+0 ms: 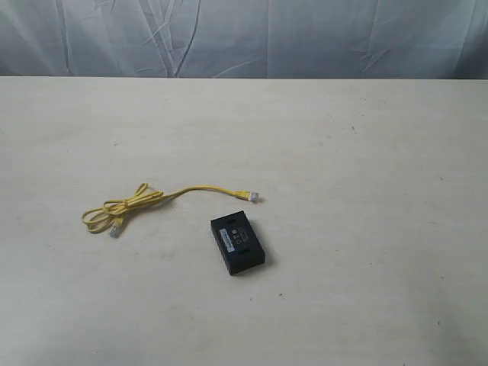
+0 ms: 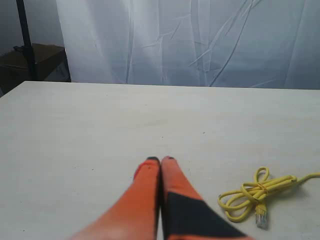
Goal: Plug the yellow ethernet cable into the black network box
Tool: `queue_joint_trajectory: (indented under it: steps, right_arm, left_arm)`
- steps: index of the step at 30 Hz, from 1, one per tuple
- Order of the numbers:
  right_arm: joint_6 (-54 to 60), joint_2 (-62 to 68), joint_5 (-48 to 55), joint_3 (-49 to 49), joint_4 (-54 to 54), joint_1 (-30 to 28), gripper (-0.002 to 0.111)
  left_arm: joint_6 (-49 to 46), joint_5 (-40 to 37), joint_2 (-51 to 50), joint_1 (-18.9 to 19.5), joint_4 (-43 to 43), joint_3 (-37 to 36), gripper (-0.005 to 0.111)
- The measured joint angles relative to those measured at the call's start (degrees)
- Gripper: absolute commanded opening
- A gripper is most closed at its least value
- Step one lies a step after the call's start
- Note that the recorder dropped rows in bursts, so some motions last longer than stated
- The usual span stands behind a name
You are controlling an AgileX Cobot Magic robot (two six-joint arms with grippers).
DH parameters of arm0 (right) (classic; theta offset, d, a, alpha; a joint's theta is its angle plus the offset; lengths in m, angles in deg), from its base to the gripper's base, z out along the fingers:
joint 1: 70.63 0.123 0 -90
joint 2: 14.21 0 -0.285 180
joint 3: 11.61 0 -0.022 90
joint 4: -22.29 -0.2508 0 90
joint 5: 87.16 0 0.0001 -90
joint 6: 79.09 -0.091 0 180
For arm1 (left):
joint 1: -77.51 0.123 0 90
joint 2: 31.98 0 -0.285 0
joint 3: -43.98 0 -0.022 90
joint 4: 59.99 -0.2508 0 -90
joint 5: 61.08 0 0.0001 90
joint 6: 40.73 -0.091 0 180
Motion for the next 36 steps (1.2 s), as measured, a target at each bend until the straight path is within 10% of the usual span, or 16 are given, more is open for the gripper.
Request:
queue_joint_trajectory:
  steps: [25, 36]
  right_arm:
    - [0.13, 0.0, -36.48, -0.05, 0.0, 0.0, -0.001]
    - [0.13, 7.18, -15.25, 11.89, -2.62, 0.0, -0.001]
  left_arm:
    - [0.0, 0.0, 0.0, 0.0, 0.0, 0.0, 0.0]
    - [0.0, 0.0, 0.0, 0.0, 0.0, 0.0, 0.0]
